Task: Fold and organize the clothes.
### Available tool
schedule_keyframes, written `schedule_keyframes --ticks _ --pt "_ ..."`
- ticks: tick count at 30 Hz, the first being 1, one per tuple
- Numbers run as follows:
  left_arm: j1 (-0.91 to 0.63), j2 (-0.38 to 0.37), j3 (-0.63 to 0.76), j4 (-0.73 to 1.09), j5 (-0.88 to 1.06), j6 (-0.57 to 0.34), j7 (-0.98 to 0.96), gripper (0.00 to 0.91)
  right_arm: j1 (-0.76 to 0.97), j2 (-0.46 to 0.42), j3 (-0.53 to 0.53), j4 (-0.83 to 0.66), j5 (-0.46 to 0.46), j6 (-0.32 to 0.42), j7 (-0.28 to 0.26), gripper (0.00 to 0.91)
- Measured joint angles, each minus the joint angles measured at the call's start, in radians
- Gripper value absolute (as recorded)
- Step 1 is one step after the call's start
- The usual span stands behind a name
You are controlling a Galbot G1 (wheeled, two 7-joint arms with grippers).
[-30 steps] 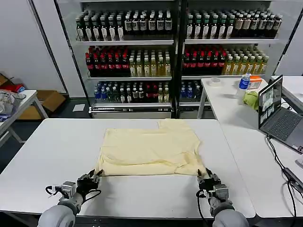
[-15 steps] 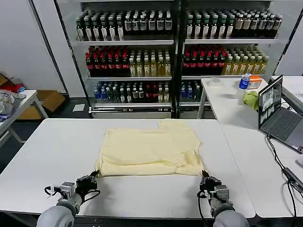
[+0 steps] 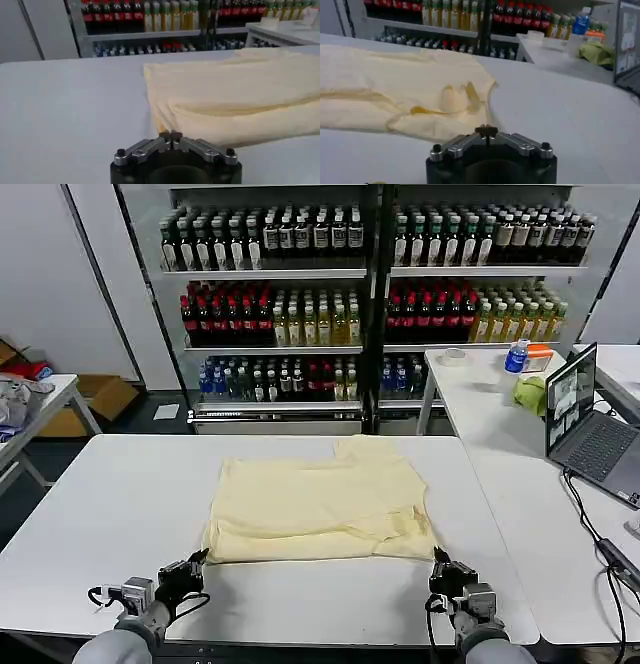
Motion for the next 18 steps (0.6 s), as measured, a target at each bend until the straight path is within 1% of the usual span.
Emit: schedule_keyframes --ticks 3,8,18 --pt "0.030 0.002 -0.009 -0.026 0.004 0.000 0.002 0.010 -0.034 -0.004 0.012 0.025 -0.009 -0.001 -0.006 0.000" --pt "0.077 0.011 -0.026 -0.066 0.004 0.004 0.002 0.020 -0.099 -0.009 0.037 0.071 -0.029 -0.005 -0.021 0.000" --pt "0.183 0.008 -0.050 -0.140 0.015 0.009 -0.004 0.010 -0.241 -0.020 0.095 0.161 -0.064 -0.020 -0.050 0.000"
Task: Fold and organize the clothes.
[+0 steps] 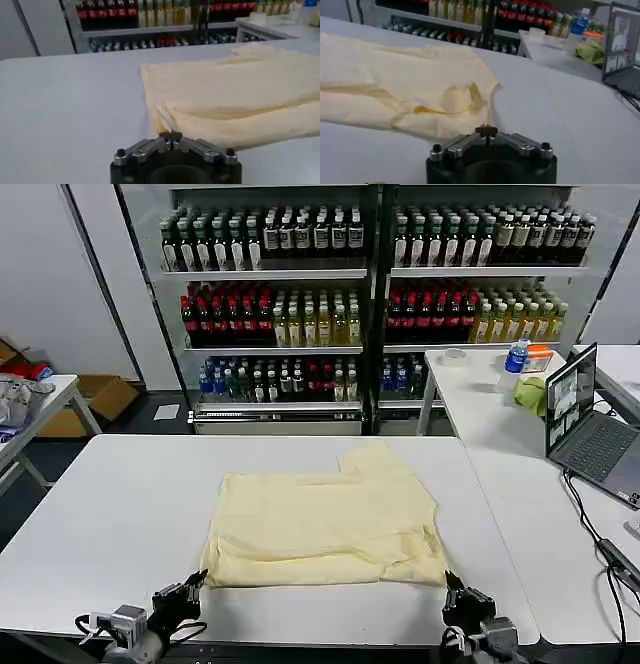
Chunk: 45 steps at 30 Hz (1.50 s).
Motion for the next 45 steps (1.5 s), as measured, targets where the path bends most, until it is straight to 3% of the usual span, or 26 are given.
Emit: schedule_keyframes --ticks 16,17,18,19,20,21,34,45 --pt "0.155 0.020 -0.053 -0.087 0.004 0.005 0.005 0.020 -0.193 0.003 0.055 0.127 -0.065 -0.025 -0.026 0.000" --pt "0.164 0.021 -0.057 -0.091 0.004 0.005 0.005 0.020 -0.198 0.004 0.055 0.131 -0.069 -0.027 -0.026 0.030" --pt "0.172 0.021 -0.061 -0.094 0.004 0.005 0.005 0.020 -0.202 0.006 0.055 0.136 -0.073 -0.030 -0.025 0.312" --pt "0.181 0.022 -0.065 -0.098 0.005 0.005 0.005 0.040 -0.206 0.007 0.054 0.141 -0.075 -0.033 -0.025 0.675" --pt "0.189 0.022 -0.067 -0.103 0.006 0.006 0.006 0.504 -0.208 0.009 0.054 0.146 -0.076 -0.034 -0.025 0.907" --pt "0.197 0.021 -0.068 -0.107 0.008 0.008 0.007 0.907 -0.210 0.010 0.055 0.151 -0.077 -0.034 -0.025 0.907" --pt "0.202 0.035 -0.103 -0.141 -0.003 0.021 -0.013 0.907 -0.165 -0.016 0.088 0.182 -0.034 -0.023 -0.007 0.907" --pt "0.041 0.094 -0.071 -0.073 -0.088 0.021 -0.066 0.907 0.113 -0.070 0.030 0.054 0.099 -0.040 0.045 0.907"
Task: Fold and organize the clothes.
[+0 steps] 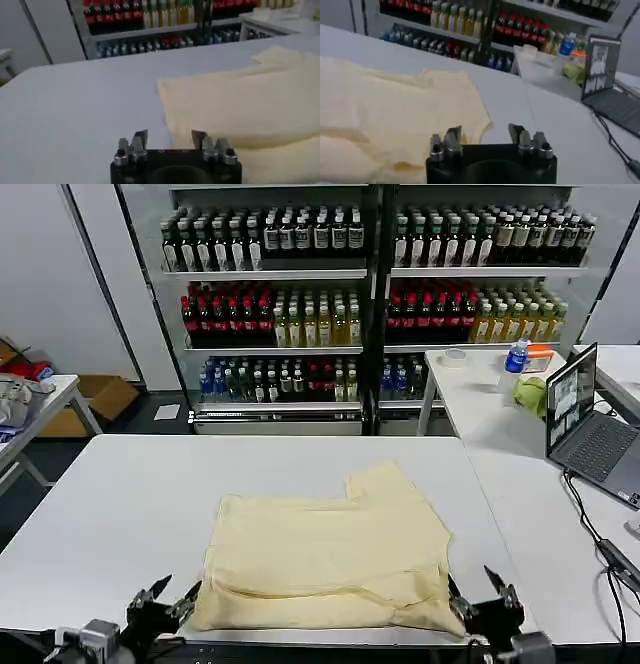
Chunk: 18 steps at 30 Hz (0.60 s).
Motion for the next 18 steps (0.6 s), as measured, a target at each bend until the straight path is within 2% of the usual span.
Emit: schedule_keyframes --ticks 9,18 --pt "-0.235 0.040 0.104 0.136 -0.056 0.019 -0.026 0.907 0.312 0.001 -0.141 -0.211 0.086 -0.011 0.025 0.907" --pt "-0.465 0.046 0.241 0.306 -0.081 0.033 -0.035 0.907 0.581 0.037 -0.263 -0.447 0.121 -0.016 0.028 0.907"
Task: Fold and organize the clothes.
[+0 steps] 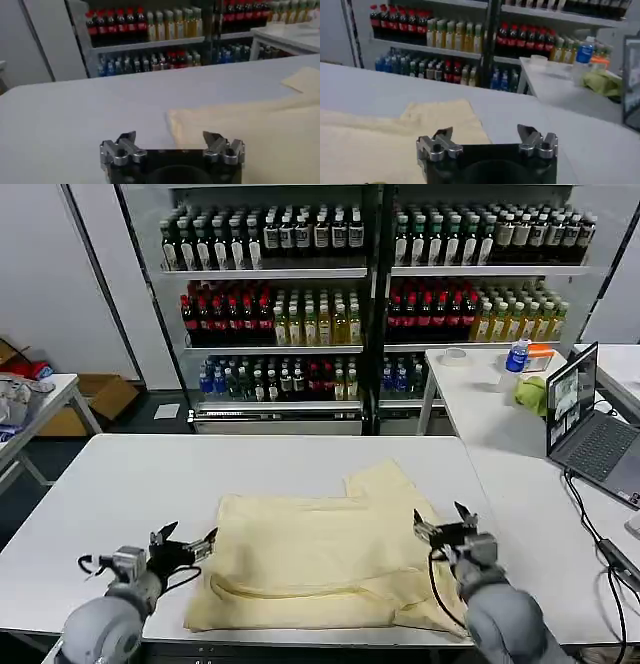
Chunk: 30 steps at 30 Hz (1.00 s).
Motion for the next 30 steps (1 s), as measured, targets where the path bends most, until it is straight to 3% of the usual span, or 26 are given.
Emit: schedule_keyframes --ticks 14,28,30 --pt "-0.252 -0.029 0.181 0.222 -0.010 0.007 -0.003 0.907 0.244 0.105 -0.095 -0.321 0.000 -0.003 0.001 0.907" --pt "-0.377 -0.050 0.253 0.354 -0.023 0.013 0.002 0.887 0.326 0.175 -0.124 -0.480 0.000 -0.002 -0.003 0.907" --pt "-0.384 -0.052 0.258 0.363 -0.023 0.014 0.005 0.252 0.331 0.180 -0.127 -0.492 -0.001 -0.001 -0.004 0.907"
